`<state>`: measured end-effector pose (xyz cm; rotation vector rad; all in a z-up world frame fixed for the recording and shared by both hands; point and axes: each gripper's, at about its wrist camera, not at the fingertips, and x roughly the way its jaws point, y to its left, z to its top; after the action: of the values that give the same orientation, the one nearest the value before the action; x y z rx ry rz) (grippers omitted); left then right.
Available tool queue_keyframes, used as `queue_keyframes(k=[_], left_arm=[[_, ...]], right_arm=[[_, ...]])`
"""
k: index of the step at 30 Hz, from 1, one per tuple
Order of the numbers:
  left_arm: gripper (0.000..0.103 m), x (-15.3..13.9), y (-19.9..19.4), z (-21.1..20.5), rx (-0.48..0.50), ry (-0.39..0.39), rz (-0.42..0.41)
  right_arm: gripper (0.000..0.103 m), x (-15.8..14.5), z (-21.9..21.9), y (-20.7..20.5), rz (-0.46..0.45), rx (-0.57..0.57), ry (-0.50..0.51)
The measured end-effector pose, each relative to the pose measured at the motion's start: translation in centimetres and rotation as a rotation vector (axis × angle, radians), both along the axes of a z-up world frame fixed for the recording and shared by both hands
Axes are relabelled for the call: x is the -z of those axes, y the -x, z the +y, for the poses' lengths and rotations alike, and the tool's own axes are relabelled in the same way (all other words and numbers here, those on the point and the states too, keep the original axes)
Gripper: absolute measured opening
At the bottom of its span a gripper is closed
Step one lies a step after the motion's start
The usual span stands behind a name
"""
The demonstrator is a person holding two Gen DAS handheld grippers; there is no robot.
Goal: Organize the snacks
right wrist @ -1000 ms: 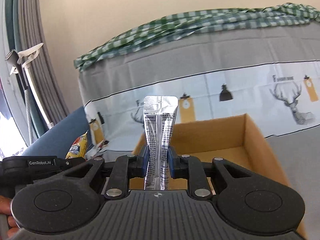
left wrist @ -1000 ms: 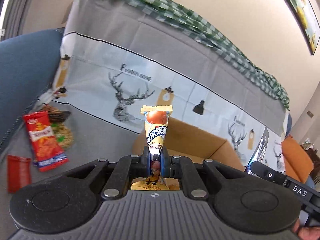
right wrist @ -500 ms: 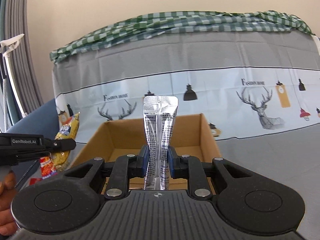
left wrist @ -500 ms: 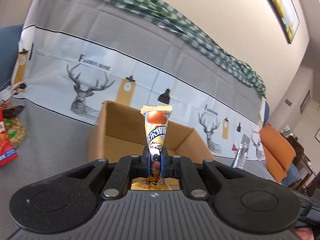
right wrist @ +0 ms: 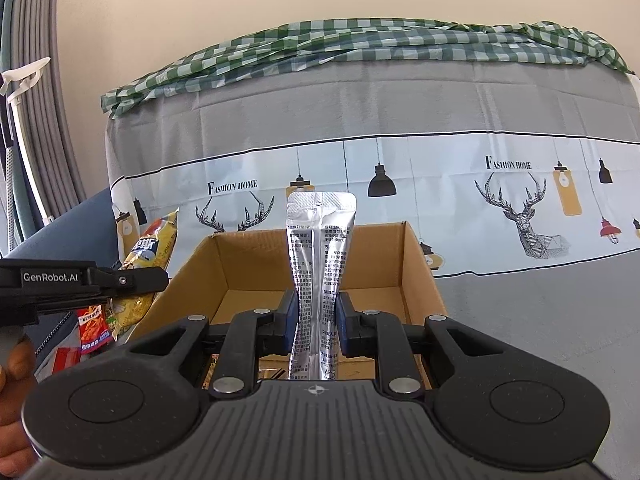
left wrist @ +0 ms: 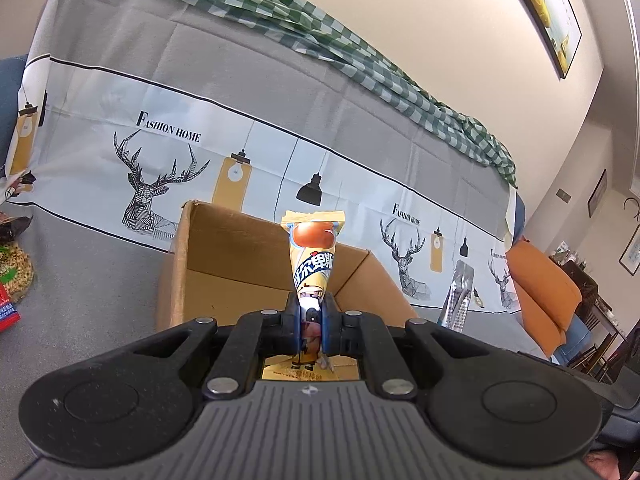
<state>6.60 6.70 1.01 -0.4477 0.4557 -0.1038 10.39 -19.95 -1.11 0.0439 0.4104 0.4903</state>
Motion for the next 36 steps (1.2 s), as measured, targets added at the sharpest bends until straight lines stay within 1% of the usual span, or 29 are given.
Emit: queue_keyframes(k=[36], left_arm=[[0.009, -0.15, 0.06, -0.34, 0.008, -0.002, -0.006]], right_arm=[[0.022, 0.38, 0.35, -0.27, 0.007, -0.005, 0.024]])
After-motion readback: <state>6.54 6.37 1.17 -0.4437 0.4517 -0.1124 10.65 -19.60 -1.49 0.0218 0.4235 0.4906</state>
